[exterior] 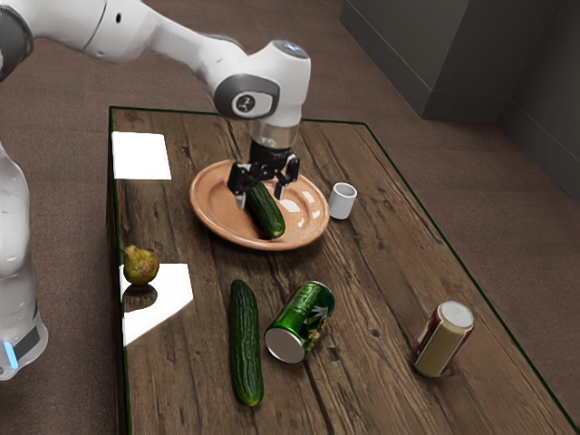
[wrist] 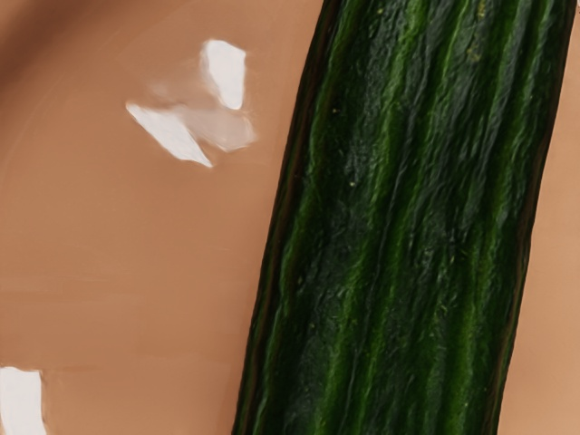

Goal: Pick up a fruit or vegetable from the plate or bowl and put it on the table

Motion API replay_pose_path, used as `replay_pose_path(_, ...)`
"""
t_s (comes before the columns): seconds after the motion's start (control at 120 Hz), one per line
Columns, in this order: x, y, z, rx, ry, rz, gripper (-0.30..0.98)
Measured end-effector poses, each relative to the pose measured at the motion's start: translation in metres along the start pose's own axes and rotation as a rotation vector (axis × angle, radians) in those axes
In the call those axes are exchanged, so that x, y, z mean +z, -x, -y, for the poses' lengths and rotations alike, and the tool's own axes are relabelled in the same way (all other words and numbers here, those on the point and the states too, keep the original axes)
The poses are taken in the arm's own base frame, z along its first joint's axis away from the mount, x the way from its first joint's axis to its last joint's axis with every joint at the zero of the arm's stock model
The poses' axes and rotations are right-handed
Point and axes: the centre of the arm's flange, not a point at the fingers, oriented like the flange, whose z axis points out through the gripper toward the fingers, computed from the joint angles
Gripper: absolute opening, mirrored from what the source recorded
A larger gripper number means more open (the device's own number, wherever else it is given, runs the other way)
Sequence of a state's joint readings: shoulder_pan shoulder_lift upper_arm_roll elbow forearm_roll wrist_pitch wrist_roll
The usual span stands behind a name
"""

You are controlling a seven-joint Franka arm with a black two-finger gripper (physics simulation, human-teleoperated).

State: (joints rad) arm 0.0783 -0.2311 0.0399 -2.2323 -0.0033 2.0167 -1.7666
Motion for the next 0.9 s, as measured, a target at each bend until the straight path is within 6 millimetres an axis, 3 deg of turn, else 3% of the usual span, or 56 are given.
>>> replay_pose_path(0.2, 0.007, 0.0, -0.002, -0.009, 0.0, 0.0, 0.68)
replay_pose_path(0.383, 0.003, 0.0, 0.0, -0.008, 0.008, 0.002, 0.33)
replay_pose_path(0.517, -0.012, 0.004, 0.005, 0.003, 0.021, 0.004, 0.24)
replay_pose_path(0.633, -0.04, 0.012, 0.004, 0.02, 0.046, 0.005, 0.22)
replay_pose_path(0.767, -0.092, 0.008, -0.005, 0.014, 0.105, 0.013, 0.22)
replay_pose_path(0.9, -0.149, -0.04, -0.041, -0.087, 0.157, 0.005, 0.23)
